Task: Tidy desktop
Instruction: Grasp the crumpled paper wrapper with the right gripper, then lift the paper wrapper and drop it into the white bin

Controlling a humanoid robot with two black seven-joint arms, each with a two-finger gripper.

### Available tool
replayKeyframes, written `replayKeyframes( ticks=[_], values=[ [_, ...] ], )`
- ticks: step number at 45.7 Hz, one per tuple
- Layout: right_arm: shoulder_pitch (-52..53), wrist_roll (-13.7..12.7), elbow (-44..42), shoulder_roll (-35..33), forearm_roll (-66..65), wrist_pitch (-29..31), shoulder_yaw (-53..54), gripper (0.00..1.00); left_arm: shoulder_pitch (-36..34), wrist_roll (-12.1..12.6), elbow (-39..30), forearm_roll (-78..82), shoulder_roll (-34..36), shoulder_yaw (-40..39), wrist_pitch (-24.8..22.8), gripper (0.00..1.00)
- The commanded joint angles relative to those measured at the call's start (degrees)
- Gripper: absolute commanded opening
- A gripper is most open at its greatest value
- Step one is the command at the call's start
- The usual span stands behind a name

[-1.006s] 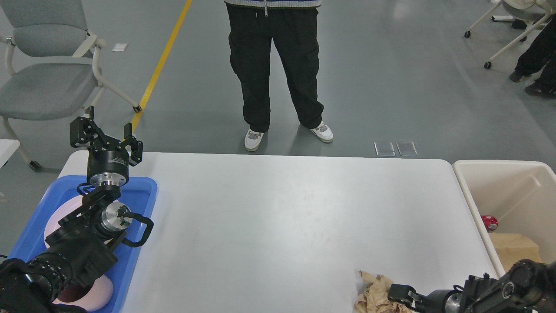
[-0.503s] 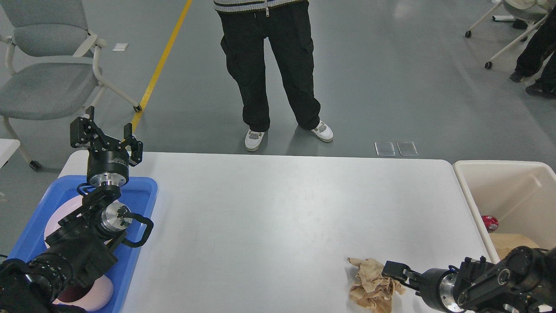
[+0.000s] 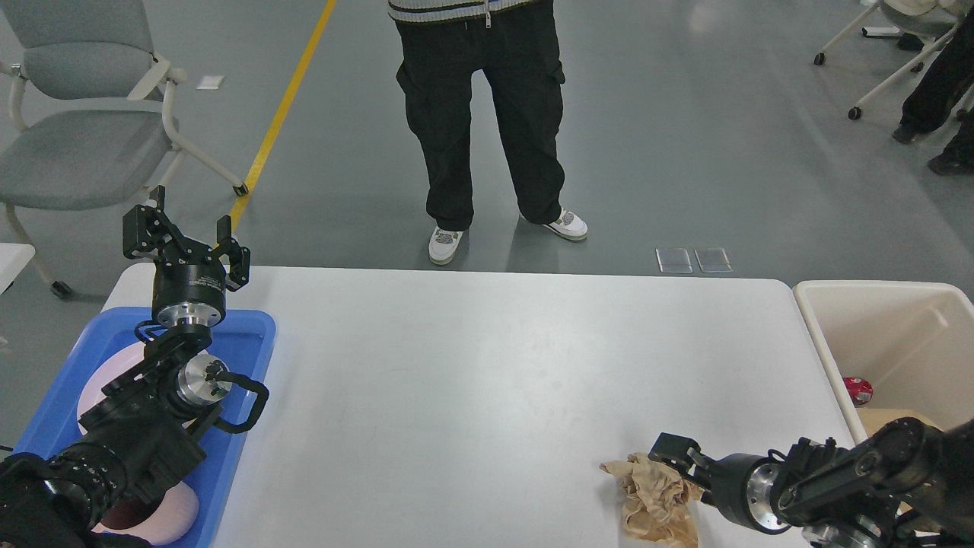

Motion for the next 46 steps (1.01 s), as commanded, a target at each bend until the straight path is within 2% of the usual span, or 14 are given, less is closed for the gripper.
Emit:
replayKeyframes(
  ticks=[1, 14, 16, 20, 24, 25, 26, 27, 28, 38, 46],
  values=[
    [-0.36, -0.10, -0.09, 0.88, 2.13, 1.34, 0.95, 1.00, 0.01, 0.00, 0.01, 0.00, 0.00, 0.00, 0.00, 0.96],
    [-2.30, -0.01, -0.61, 3.43, 4.24, 1.08, 3.15, 0.99, 0.01, 0.00, 0.01, 0.00, 0.00, 0.00, 0.00, 0.96],
    [-2.82, 0.08, -0.88, 3.78, 4.24, 0.91, 3.06, 0.89, 0.01, 0.00, 0.01, 0.00, 0.00, 0.00, 0.00, 0.96],
    [-3.70, 0.08, -2.19, 4.31, 4.24, 0.73, 3.06, 0.62, -0.07, 0.00, -0.07, 0.00, 0.00, 0.00, 0.00, 0.96],
    [-4.49, 0.25, -3.34, 5.63, 4.24, 0.99, 3.06, 0.49, 0.01, 0.00, 0.01, 0.00, 0.00, 0.00, 0.00, 0.96],
    [-4.58, 0.26, -3.34, 5.80, 4.15, 1.08, 3.06, 0.42, 0.01, 0.00, 0.01, 0.00, 0.00, 0.00, 0.00, 0.96],
    [-4.58, 0.26, -3.34, 6.07, 4.15, 0.99, 3.06, 0.30, -0.07, 0.00, 0.01, 0.00, 0.00, 0.00, 0.00, 0.96],
    [-4.58, 0.26, -3.43, 6.24, 4.15, 0.99, 3.06, 0.11, 0.01, 0.00, 0.01, 0.00, 0.00, 0.00, 0.00, 0.96],
    [-4.58, 0.26, -3.43, 6.33, 4.15, 0.99, 3.06, 0.00, -0.07, 0.00, 0.01, 0.00, 0.00, 0.00, 0.00, 0.96],
    [-3.35, 0.26, -3.16, 5.63, 4.23, 0.82, 3.06, 0.00, 0.01, 0.00, -0.07, 0.00, 0.00, 0.00, 0.00, 0.96],
    [-1.33, 0.26, -2.20, 2.47, 3.89, 0.99, 2.36, 0.00, 0.01, 0.00, -0.07, 0.00, 0.00, 0.00, 0.00, 0.96]
  ],
)
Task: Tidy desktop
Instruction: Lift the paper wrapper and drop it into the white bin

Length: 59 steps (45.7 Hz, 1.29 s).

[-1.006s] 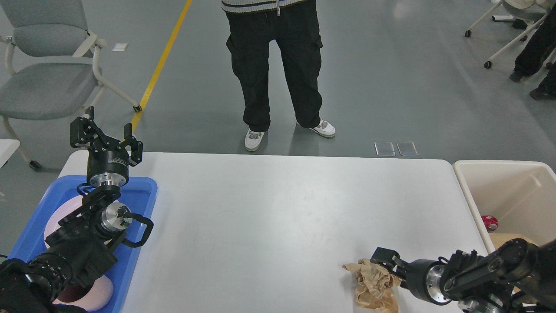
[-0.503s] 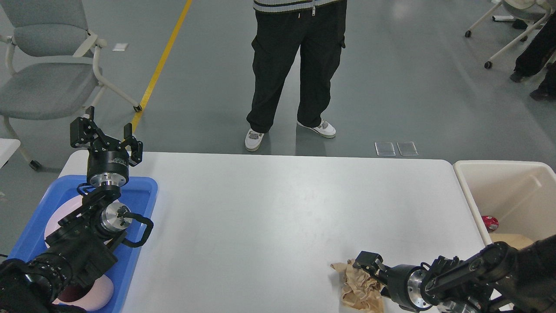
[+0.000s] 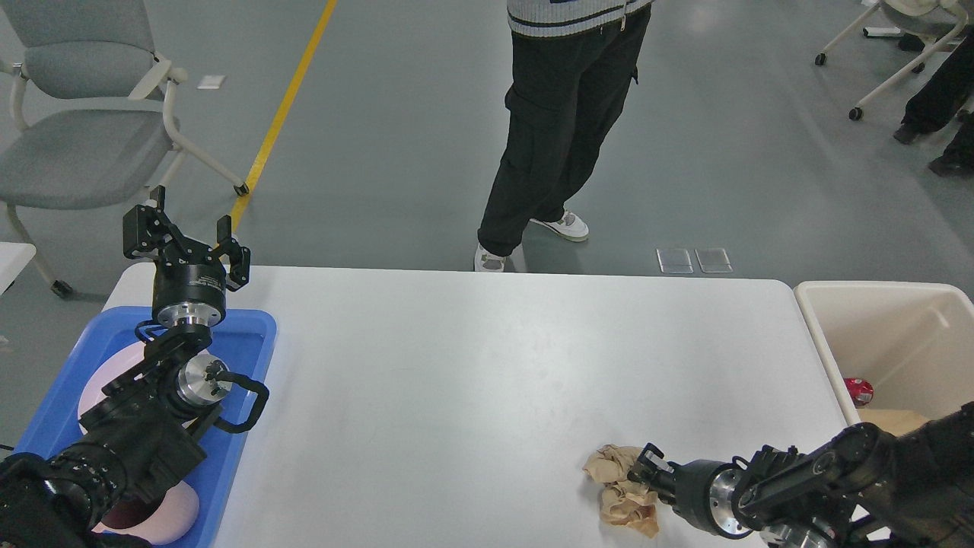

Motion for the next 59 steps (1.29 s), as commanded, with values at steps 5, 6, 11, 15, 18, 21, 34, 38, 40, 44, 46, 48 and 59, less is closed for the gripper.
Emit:
replayKeyframes(
  ticks=[5, 6, 11, 15, 18, 21, 34, 38, 40, 44, 46, 48, 59],
  values=[
    [4.71, 0.00, 2.28, -3.72, -1.05, 0.34, -2.67, 0.00, 0.03, 0.00, 0.05, 0.01, 0.02, 0.00, 0.00, 0.96],
    [6.12, 0.00, 2.54, -3.89, -1.23, 0.43, -3.99, 0.00, 0.03, 0.00, -0.03, 0.01, 0.02, 0.00, 0.00, 0.96],
    [17.79, 0.00, 4.12, -3.20, -4.73, 1.31, -14.08, 0.00, 0.03, 0.00, -0.03, 0.01, 0.02, 0.00, 0.00, 0.96],
    [29.22, 0.00, 6.58, -1.09, -9.57, 4.02, -21.91, 0.00, 0.03, 0.00, -0.03, 0.01, 0.02, 0.00, 0.00, 0.96],
    [38.97, 0.00, 9.13, 0.76, -12.12, 8.85, -25.62, 0.00, 0.03, 0.00, 0.05, 0.01, 0.02, 0.00, 0.00, 0.96],
    [46.10, 0.00, 10.10, 2.60, -12.57, 15.44, -26.24, 0.00, 0.03, 0.00, -0.03, 0.01, 0.02, 0.00, 0.00, 0.96],
    [53.07, -0.08, 10.20, 8.15, -12.13, 25.66, -26.15, 0.00, 0.03, 0.00, 0.05, 0.01, 0.02, 0.00, 0.00, 0.96],
    [47.10, -0.08, 4.41, 6.04, -12.13, 25.04, -28.60, 0.00, 0.03, 0.00, 0.05, 0.01, 0.02, 0.00, 0.00, 0.96],
    [43.50, -0.08, -0.77, 3.94, -12.30, 24.95, -30.27, 0.00, 0.03, 0.00, 0.05, 0.01, 0.02, 0.00, 0.00, 0.96],
    [33.93, -0.08, -12.63, -0.11, -12.57, 24.95, -32.74, 0.00, 0.03, 0.00, 0.05, 0.01, 0.02, 0.00, 0.00, 0.96],
    [29.01, -0.17, -19.57, -2.39, -12.57, 24.60, -33.18, 0.00, 0.03, 0.00, 0.05, 0.01, 0.02, 0.00, 0.00, 0.96],
    [22.95, -0.43, -28.60, -5.20, -12.31, 24.43, -32.83, 0.00, 0.03, 0.00, 0.05, 0.01, 0.02, 0.00, 0.00, 0.96],
    [-13.09, -0.96, -72.21, -8.12, -6.08, 23.20, -28.36, 0.00, 0.03, 0.00, 0.05, 0.01, 0.02, 0.00, 0.00, 0.96]
  ],
)
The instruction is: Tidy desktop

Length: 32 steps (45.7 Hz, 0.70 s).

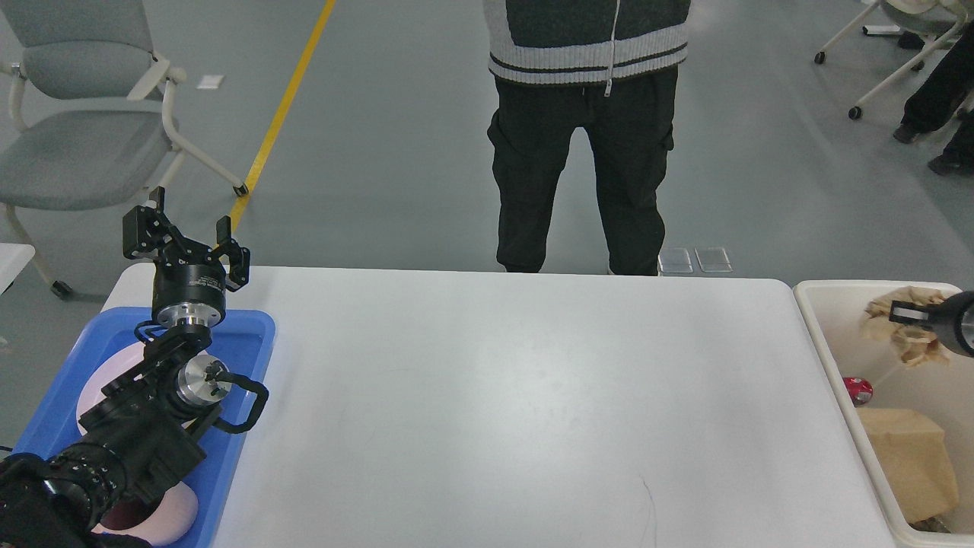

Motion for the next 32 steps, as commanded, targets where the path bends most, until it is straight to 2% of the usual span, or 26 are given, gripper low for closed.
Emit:
replayKeyframes(
  ticks=[1, 3, 6, 11, 12, 13, 14, 15, 17, 32],
  values=[
    [-19.57, -0.44, -22.86, 0.09, 6.32, -1.13, 4.05, 0.00, -0.01, 0.00, 0.00, -0.01, 0.00, 0.00, 0.00, 0.96],
    [-25.55, -1.40, -28.66, 0.53, 10.19, -1.31, 6.16, 0.00, -0.01, 0.00, 0.00, -0.01, 0.00, 0.00, 0.00, 0.96],
    [-30.67, -4.73, -34.30, 2.64, 13.80, -1.31, 8.36, 0.00, -0.01, 0.00, 0.00, -0.01, 0.00, 0.00, 0.00, 0.96],
    [-31.64, -10.45, -35.72, 4.49, 16.01, -1.57, 10.29, 0.00, -0.01, 0.00, 0.00, -0.01, 0.00, 0.00, 0.00, 0.96],
    [-31.64, -10.89, -35.72, 4.58, 16.01, -1.57, 10.82, 0.11, -0.01, 0.00, 0.00, -0.01, 0.00, 0.00, 0.00, 0.96],
    [-31.64, -10.98, -35.81, 4.75, 15.83, -1.75, 11.35, 0.69, -0.01, 0.00, 0.00, -0.01, 0.00, 0.00, 0.00, 0.96],
    [-31.73, -11.42, -35.81, 4.93, 15.14, -1.92, 11.53, 1.00, -0.01, 0.00, 0.00, -0.01, 0.00, 0.00, 0.00, 0.96],
    [-31.82, -11.42, -35.98, 5.19, 14.95, -2.19, 11.61, 0.94, -0.01, 0.00, 0.00, -0.01, 0.00, 0.00, 0.00, 0.96],
    [-31.91, -11.69, -36.07, 5.63, 14.87, -2.72, 11.79, 1.00, -0.01, 0.00, 0.00, -0.01, 0.00, 0.00, 0.00, 0.96],
    [-32.17, -11.69, -36.16, 6.07, 16.01, -3.77, 12.93, 1.00, -0.09, -0.09, 0.00, -0.09, 0.00, 0.00, 0.00, 0.96]
  ],
)
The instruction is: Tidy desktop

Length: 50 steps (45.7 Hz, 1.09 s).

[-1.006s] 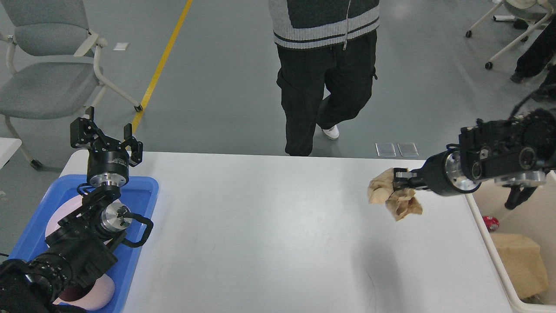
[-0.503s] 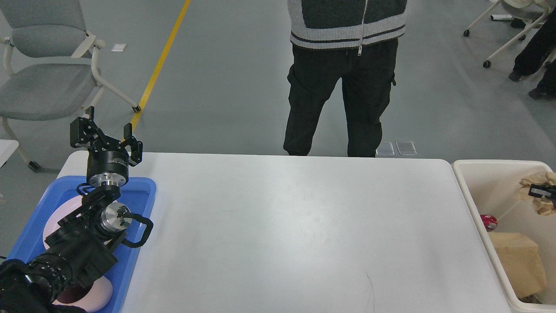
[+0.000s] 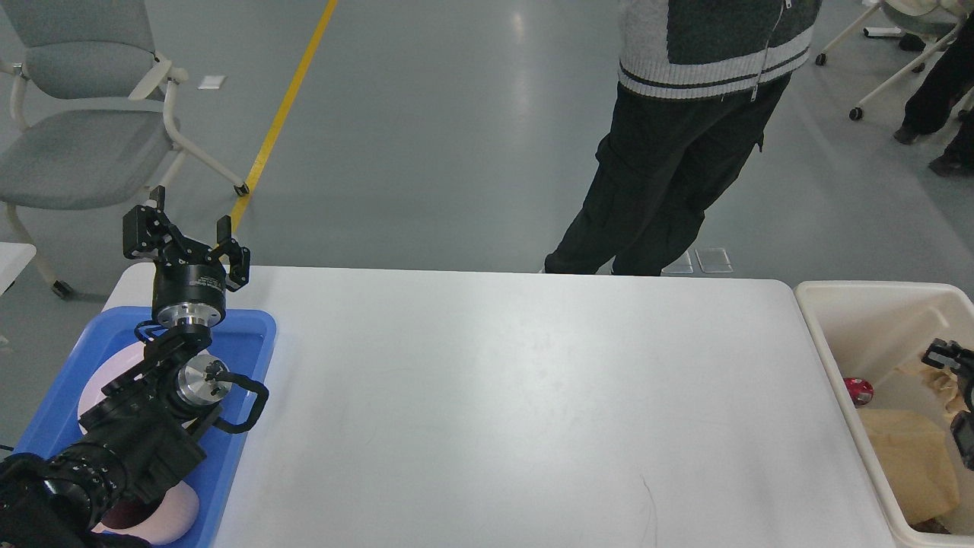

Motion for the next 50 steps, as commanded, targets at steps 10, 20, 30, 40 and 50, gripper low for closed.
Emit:
replayKeyframes(
  ticks=[10, 20, 30, 40, 50],
  values=[
    [1.92, 0.01, -0.42, 3.23, 1.25, -3.32, 7.53, 1.00, -0.09, -0.08, 0.00, -0.04, 0.00, 0.00, 0.00, 0.96],
    [8.50, 1.15, 0.19, 5.61, 5.55, -2.72, 28.05, 1.00, -0.09, -0.08, 0.00, -0.04, 0.00, 0.00, 0.00, 0.96],
    [11.16, 10.54, 2.03, 7.81, 12.85, 5.63, 60.33, 1.00, -0.09, -0.08, 0.00, -0.04, 0.00, 0.00, 0.00, 0.96],
    [10.19, 14.24, 9.59, 8.07, 14.70, 15.56, 91.28, 1.00, -0.09, -0.08, 0.00, -0.04, 0.00, 0.00, 0.00, 0.96],
    [5.63, 23.38, 14.51, 9.56, 14.70, 26.55, 93.32, 1.00, -0.09, -0.08, 0.00, -0.04, -0.09, 0.00, 0.00, 0.96]
  ],
)
